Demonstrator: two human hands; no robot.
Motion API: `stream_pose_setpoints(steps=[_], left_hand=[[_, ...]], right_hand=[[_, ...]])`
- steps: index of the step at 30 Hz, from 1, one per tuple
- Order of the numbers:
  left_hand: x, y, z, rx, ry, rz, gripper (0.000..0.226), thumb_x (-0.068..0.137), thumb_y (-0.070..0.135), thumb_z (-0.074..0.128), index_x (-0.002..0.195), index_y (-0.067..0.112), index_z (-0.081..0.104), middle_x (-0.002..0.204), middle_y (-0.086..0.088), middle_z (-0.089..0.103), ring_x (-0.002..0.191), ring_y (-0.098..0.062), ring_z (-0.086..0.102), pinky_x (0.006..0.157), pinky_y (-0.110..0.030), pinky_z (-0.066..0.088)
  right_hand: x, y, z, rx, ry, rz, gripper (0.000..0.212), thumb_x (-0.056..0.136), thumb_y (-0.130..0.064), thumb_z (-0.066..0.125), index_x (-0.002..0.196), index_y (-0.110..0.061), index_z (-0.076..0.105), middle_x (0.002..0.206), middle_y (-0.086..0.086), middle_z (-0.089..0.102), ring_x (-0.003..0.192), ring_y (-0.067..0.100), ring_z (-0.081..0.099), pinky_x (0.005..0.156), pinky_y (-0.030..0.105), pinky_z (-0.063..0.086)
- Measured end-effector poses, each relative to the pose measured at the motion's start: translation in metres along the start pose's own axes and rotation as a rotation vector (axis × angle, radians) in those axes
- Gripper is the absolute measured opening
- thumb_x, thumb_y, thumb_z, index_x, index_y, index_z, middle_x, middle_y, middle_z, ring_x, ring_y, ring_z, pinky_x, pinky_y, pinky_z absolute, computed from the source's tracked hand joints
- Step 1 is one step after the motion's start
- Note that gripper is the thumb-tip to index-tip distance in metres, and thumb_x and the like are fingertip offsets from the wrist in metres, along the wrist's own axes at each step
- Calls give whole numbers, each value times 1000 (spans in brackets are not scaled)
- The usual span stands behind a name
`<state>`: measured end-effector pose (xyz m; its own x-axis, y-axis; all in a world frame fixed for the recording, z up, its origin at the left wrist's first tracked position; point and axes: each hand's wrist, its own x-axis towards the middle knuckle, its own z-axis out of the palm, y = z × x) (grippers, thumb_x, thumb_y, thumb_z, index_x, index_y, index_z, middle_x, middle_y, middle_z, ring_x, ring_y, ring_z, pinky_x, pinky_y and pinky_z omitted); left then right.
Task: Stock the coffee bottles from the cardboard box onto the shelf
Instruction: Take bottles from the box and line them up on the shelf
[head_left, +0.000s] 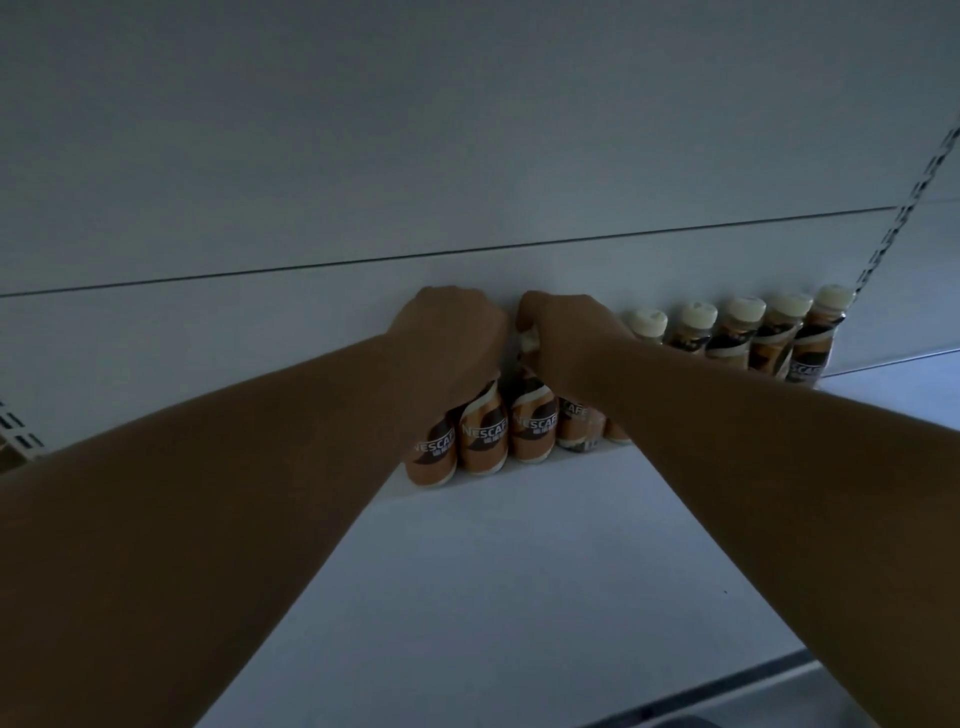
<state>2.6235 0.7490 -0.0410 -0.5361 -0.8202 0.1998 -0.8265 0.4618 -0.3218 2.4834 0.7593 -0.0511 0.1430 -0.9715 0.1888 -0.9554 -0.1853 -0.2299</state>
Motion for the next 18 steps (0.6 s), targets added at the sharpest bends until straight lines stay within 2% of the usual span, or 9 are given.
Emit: stream_pose_setpoints(steps=[3,6,14,18], left_hand=[[0,0,1,-6,3,-6,24,91,32,59,105,13,63,94,-6,60,76,-20,50,66,-32,35],[1,0,4,-12,22,-10,23,90,30,58,104,13,64,91,-5,59,73,-19,47,66,-32,36],[2,4,6,-78,22,-38,22,89,28,61,101,11,64,94,-6,60,85,-23,58,69,-31,38],[-2,4,4,-79,46,-54,23,88,30,62,101,11,65,91,-5,58,80,-21,54,68,-31,39]], right_hand=[[1,0,-1,9,-28,-2,35,88,-10,57,122,-16,53,114,12,59,93,26,52,73,31,39],[4,1,-1,-3,-28,-6,37,86,-8,58,123,-15,54,117,14,57,104,30,54,74,30,36],[6,1,2,-34,3,23,36,86,-10,61,121,-15,53,115,13,56,107,31,56,76,34,42],[4,2,4,-16,30,34,35,87,-13,61,121,-14,53,114,13,58,107,31,57,78,35,42]])
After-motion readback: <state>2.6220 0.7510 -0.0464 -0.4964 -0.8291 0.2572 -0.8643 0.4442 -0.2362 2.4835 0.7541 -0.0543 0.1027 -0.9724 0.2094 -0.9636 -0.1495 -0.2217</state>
